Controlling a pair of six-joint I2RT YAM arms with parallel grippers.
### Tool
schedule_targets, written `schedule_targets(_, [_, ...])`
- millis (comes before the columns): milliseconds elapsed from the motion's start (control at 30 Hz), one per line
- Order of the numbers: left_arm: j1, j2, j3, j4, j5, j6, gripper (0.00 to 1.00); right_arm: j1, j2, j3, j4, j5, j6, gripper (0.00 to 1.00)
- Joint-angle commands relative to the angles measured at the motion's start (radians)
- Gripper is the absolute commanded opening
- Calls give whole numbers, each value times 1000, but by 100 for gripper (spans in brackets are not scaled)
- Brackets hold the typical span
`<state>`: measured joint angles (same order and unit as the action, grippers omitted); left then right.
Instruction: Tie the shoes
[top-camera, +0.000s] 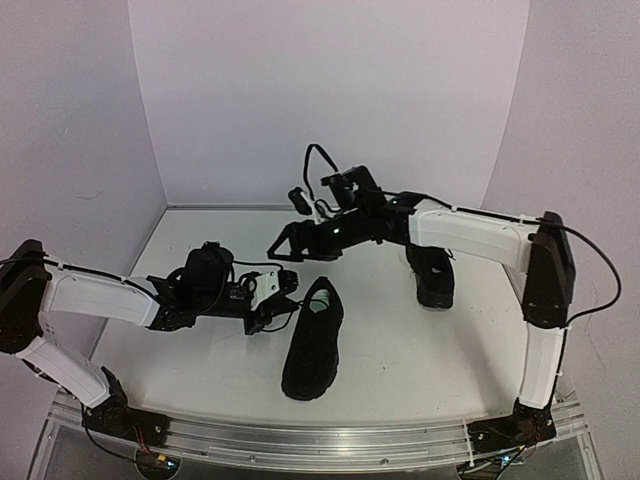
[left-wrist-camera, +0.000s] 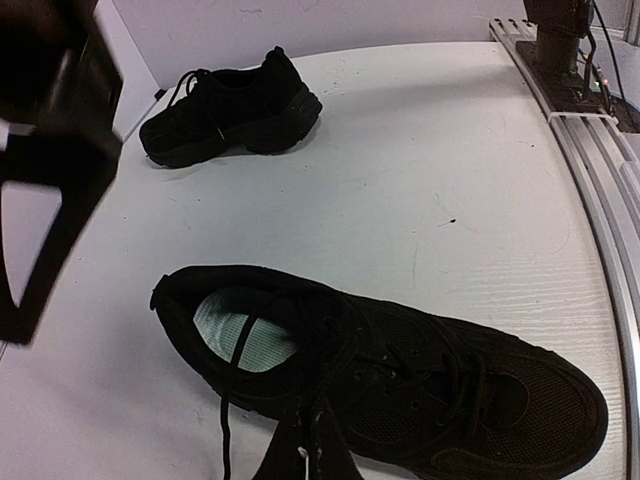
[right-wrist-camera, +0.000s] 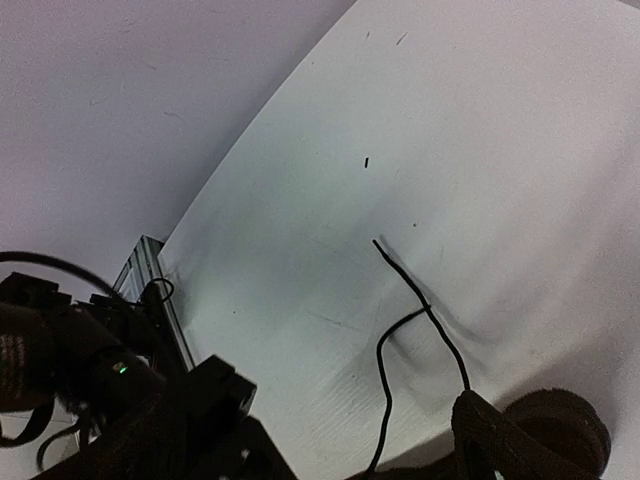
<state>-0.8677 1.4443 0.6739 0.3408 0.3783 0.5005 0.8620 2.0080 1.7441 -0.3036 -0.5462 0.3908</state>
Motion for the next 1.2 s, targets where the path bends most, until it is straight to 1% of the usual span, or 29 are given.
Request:
schedule_targets(0, [0,13,38,19,-7,0,0,-10,-184,-150,12,-38,-96,77])
schedule_targets(100, [1,23,50,15,-3,-4,0,-10,-235,-248,20,-71,-123,65])
schedule_targets(167, [1,29,55,14,0,-5,0,-9,-251,-302,32,-98,-134,59])
schedule_targets(233, [1,33,63,10,4,-5,0,-7,-258,-343,40,-116,-152,55])
schedule_targets(400, [1,36,74,5,9,-5,0,-4,-260,-392,43,-117,-202,51])
schedule_targets(467, [0,39,79,4,13,-6,0,-4,-251,-394,43,-115,-211,50])
schedule_targets(633, [1,49,91,-5,20,-6,0,1,-223,-367,44,-121,-217,41])
schedule_targets(833, [1,57,102,-9,20,-7,0,6,-200,-354,41,-120,-215,33])
schedule_targets(1067, [0,63,113,-12,21,-4,0,8,-185,-342,37,-118,-215,31])
schedule_targets(1100, [1,66,115,-14,21,-4,0,8,-182,-338,35,-118,-216,28])
schedule_targets(1133, [1,68,116,-15,21,-3,0,8,-178,-336,35,-117,-216,24])
schedule_targets(1167, [1,69,116,-16,20,-2,0,9,-176,-335,33,-114,-216,18])
